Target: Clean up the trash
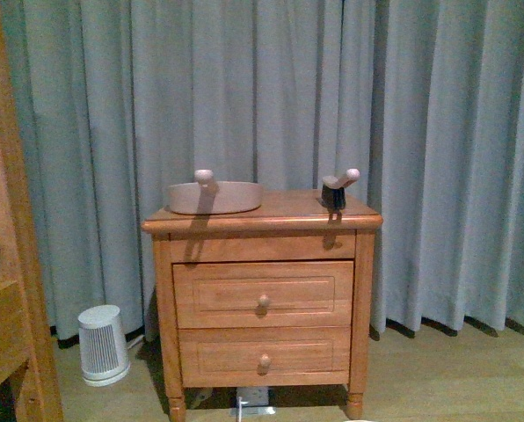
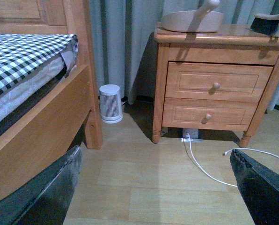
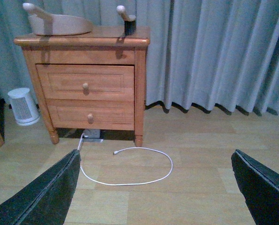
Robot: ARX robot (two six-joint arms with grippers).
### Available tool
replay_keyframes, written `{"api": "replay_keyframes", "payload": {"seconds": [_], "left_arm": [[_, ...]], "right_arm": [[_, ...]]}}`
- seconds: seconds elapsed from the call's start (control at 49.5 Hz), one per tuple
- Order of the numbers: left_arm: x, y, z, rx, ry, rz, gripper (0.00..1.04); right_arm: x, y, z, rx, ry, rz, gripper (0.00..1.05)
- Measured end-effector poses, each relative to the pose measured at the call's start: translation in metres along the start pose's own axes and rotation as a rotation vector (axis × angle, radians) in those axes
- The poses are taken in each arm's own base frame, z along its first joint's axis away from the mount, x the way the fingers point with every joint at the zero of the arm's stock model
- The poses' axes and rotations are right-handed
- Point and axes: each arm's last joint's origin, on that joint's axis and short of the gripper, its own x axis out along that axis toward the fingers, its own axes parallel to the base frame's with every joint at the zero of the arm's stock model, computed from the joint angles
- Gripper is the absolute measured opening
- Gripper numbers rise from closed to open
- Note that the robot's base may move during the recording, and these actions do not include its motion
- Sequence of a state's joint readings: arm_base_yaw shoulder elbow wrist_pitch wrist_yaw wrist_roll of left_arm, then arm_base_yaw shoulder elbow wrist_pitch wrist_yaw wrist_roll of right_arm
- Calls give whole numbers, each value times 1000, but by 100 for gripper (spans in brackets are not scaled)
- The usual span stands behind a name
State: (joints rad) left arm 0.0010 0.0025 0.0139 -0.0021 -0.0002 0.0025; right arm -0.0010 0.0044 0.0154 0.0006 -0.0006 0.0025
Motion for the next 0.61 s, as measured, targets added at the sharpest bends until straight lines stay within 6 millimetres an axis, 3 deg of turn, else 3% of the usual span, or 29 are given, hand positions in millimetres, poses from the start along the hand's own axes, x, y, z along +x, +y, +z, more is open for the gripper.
{"api": "replay_keyframes", "payload": {"seconds": [0.607], "left_arm": [[0, 0, 0, 0, 0, 0, 97]], "right_arm": [[0, 0, 0, 0, 0, 0, 97]]}}
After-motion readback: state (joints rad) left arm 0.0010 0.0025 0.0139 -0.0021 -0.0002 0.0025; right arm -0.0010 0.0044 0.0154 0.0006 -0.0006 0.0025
